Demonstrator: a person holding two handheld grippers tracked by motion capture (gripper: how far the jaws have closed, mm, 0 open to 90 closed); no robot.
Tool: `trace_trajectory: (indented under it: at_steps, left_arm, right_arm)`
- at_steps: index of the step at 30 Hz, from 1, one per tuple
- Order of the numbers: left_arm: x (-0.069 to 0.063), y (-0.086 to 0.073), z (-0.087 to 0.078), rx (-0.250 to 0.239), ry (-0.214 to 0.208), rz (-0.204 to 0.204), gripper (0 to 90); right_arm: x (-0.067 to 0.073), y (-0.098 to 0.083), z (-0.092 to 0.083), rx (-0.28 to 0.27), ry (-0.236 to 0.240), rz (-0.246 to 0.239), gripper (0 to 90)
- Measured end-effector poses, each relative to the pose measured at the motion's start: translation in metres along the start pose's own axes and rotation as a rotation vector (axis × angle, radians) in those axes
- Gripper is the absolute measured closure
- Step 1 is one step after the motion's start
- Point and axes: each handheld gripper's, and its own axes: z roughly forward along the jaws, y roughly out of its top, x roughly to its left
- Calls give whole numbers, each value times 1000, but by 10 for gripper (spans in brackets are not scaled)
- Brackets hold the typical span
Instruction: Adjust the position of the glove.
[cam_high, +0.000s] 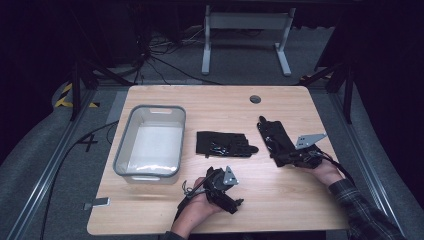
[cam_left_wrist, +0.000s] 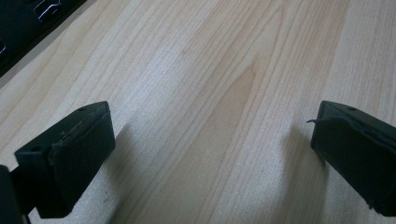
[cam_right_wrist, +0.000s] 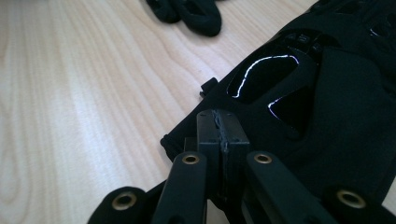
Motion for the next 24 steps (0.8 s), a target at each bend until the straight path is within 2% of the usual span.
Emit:
trace_trajectory:
  at_steps: [14,24]
  left_arm:
    - [0,0,0,0,1,0,0]
    - [0,0,0,-1,1,-2,0]
  right_arm:
    - [21,-12,-13,21,43,16,899]
    - [38,-21,-24,29,51,10,900]
